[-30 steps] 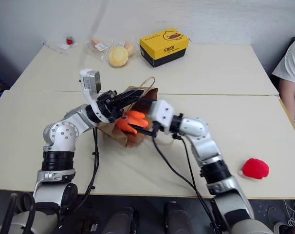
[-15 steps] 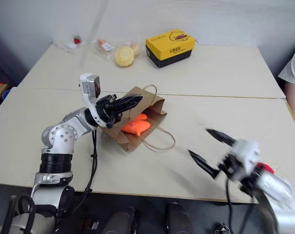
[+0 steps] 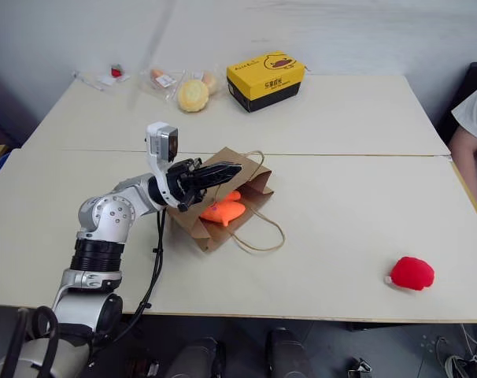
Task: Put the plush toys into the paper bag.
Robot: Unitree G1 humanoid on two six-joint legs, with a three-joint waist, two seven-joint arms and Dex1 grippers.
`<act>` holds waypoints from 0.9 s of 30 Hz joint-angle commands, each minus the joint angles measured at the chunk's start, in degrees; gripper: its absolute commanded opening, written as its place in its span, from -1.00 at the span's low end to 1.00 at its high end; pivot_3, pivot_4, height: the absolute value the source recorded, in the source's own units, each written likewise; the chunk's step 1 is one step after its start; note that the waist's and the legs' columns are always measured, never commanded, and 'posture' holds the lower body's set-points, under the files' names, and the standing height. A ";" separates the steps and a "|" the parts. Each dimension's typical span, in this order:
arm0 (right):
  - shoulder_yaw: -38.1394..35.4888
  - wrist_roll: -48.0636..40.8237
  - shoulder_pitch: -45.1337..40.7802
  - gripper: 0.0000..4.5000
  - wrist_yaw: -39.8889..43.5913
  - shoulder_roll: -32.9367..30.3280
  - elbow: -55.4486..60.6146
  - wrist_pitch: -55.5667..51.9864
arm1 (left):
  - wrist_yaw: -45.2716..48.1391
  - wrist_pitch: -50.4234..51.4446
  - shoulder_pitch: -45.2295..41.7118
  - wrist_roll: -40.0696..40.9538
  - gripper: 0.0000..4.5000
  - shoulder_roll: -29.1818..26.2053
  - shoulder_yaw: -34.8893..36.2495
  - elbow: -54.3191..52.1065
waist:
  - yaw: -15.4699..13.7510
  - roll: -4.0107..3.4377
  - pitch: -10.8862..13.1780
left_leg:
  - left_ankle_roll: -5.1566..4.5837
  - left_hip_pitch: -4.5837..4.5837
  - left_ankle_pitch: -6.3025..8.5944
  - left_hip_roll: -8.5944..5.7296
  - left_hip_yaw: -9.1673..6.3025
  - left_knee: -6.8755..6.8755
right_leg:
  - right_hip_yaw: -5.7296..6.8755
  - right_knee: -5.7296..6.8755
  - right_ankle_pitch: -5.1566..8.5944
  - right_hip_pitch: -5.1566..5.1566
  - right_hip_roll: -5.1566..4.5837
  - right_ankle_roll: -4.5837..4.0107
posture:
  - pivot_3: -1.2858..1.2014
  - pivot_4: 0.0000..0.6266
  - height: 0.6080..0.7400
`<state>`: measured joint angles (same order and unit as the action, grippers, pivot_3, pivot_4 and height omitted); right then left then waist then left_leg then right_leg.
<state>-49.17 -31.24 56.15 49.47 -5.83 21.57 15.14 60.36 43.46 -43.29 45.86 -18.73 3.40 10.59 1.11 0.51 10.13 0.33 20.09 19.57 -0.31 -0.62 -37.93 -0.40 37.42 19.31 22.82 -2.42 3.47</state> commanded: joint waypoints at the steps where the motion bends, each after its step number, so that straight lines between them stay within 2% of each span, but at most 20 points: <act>1: 1.76 -2.91 -2.70 1.00 -3.27 -6.74 6.72 -5.62 | 0.54 -1.00 -1.00 -0.28 -1.00 0.63 0.09 -0.95 | 0.47 -0.01 0.00 | 0.01 0.00 0.00 0.00 0.00 -0.01 | 0.00 0.00 0.00 0.00 -0.01 0.00 | 0.03 -0.52 1.00; 7: 4.50 -3.66 -12.82 1.00 -9.74 -25.97 6.40 -25.32 | -0.88 -1.03 0.00 0.04 -1.00 2.17 0.59 -3.12 | -0.34 0.02 0.02 | 0.39 0.01 -0.22 -0.02 -0.11 -0.03 | 0.10 -0.01 0.00 -0.02 0.06 0.00 | 0.03 -0.52 1.00; 12: 8.47 -1.50 -21.46 1.00 -11.68 -33.77 0.54 -35.03 | -2.23 -0.44 1.80 0.07 -1.00 2.43 0.28 -6.01 | -1.82 0.02 0.02 | 0.38 0.09 -0.27 -0.03 -0.15 -0.08 | 0.14 -0.02 0.00 -0.01 0.09 0.01 | 0.03 -0.52 1.00; 16: 10.23 0.04 -25.39 1.00 -11.24 -35.99 -4.55 -38.40 | -3.02 0.35 2.52 0.45 -1.00 1.83 0.50 -7.83 | -2.63 0.03 0.03 | 0.32 0.13 -0.26 -0.04 -0.15 -0.16 | 0.14 -0.06 -0.01 -0.02 0.08 0.03 | 0.03 -0.52 1.00; 19: 11.30 0.76 -26.56 0.73 -9.78 -36.47 -7.07 -39.45 | -3.65 0.96 2.74 0.82 -1.00 1.18 1.10 -8.79 | -2.56 0.03 0.03 | 0.30 0.15 -0.26 -0.05 -0.13 -0.17 | 0.13 -0.08 -0.02 -0.02 0.07 0.05 | 0.03 -0.52 1.00; 27: 13.97 3.53 -26.59 -0.47 -6.76 -36.87 -9.09 -39.49 | -3.62 1.08 2.52 0.90 -1.00 0.13 1.29 -9.22 | -2.39 0.15 0.02 | 0.30 0.06 -0.26 -0.03 -0.15 -0.17 | 0.14 -0.06 -0.02 -0.12 0.10 0.05 | 0.03 -0.52 1.00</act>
<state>-36.44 -28.81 29.01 41.62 -42.48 13.28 -24.40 56.53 44.71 -40.15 45.73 -18.22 3.66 3.02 -1.28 0.66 10.15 0.64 20.15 19.31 -0.35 -0.77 -38.10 -0.26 37.35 19.29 22.70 -2.32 3.52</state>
